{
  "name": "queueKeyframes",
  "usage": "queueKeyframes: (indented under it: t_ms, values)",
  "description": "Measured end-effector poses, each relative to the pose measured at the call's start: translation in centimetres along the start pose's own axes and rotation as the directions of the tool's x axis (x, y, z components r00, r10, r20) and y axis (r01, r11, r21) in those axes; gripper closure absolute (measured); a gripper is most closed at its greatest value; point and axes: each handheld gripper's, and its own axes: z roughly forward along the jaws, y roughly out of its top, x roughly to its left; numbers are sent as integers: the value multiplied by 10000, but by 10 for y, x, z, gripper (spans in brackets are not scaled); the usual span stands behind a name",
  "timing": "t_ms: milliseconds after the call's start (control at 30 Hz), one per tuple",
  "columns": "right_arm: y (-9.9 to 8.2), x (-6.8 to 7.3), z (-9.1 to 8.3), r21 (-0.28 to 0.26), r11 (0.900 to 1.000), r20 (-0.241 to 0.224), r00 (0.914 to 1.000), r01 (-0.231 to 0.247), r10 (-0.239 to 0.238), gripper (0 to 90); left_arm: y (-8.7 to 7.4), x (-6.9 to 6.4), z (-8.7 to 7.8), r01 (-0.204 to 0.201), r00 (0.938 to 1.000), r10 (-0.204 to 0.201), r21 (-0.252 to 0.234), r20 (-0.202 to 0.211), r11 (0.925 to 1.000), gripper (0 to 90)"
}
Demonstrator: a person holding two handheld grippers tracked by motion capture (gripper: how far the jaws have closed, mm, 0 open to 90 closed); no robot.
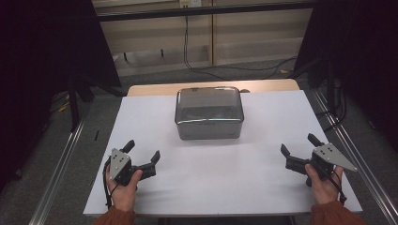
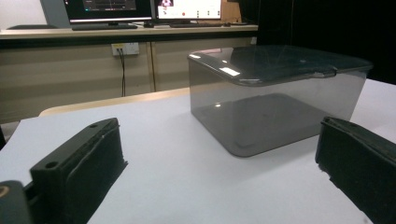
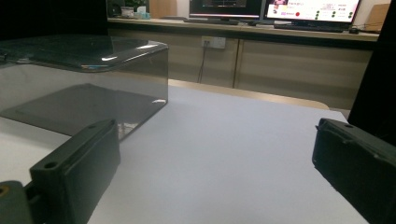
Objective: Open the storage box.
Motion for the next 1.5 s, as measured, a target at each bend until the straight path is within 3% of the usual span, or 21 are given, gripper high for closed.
queueKeyframes:
  t_ms: [200,400,533,600,733,833,900,1333,1500]
  values:
    - [-1,2,2,126,9996,-259,9993,-252,255,2,-2,2,2,383,9993,-385,287,39,9989,7]
    - [-2,4,5,243,9988,-573,9974,-419,433,0,-2,0,4,322,9994,-326,377,101,9988,14]
    - [-2,6,5,234,9992,-579,9978,-322,335,0,-2,-1,3,505,9987,-508,296,104,9983,14]
    - [-1,8,6,196,9998,-539,9985,-53,64,7,-3,0,2,454,9988,-460,385,158,9982,15]
    - [-1,12,6,190,9998,-679,9977,-8,21,4,-3,1,2,439,9990,-442,324,77,9985,16]
    - [-1,17,8,312,9991,-910,9954,-288,315,0,-2,1,2,391,9991,-395,317,133,9987,15]
    - [0,21,10,329,9994,-896,9959,-59,88,0,-3,1,2,393,9991,-399,329,157,9987,15]
    - [5,38,22,341,9992,-1693,9855,200,-140,0,-4,1,3,469,9989,-472,408,60,9981,15]
    - [9,51,28,100,9992,-2224,9744,375,-344,0,-4,1,4,500,9987,-504,433,68,9978,15]
